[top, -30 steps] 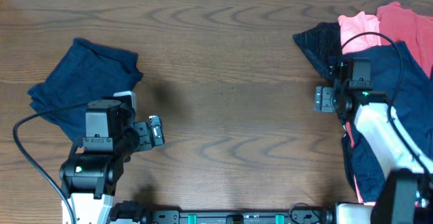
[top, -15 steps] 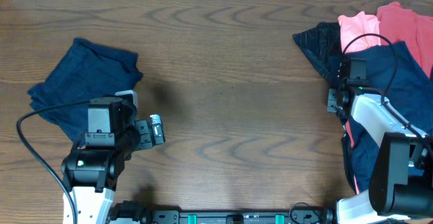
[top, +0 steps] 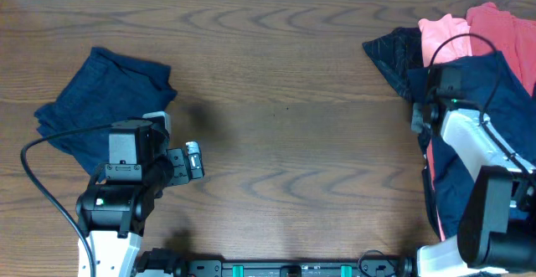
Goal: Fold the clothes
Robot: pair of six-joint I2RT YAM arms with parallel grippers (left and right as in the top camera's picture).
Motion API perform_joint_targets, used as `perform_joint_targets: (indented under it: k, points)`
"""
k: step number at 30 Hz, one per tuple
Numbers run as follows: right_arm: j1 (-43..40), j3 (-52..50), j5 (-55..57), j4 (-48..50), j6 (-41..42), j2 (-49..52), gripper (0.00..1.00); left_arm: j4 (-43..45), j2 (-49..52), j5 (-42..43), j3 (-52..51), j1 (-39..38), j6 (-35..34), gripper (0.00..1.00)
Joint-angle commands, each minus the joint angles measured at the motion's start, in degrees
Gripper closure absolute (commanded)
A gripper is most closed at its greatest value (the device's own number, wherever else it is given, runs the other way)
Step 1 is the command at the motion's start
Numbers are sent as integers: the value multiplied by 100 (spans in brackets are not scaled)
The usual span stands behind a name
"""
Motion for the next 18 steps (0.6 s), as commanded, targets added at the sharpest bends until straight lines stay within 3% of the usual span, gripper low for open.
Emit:
perform_joint_targets:
  k: [1,14,18]
  points:
    - [-20,645,-258,-173,46,-553,99,9,7,-7,94,24,31,2]
    - [251,1060,-3388,-1539,-57,-1093,99,7,7,-7,94,24,31,2]
    - [728,1067,-5182,-1154,326,-1097,99,7,7,-7,94,24,31,2]
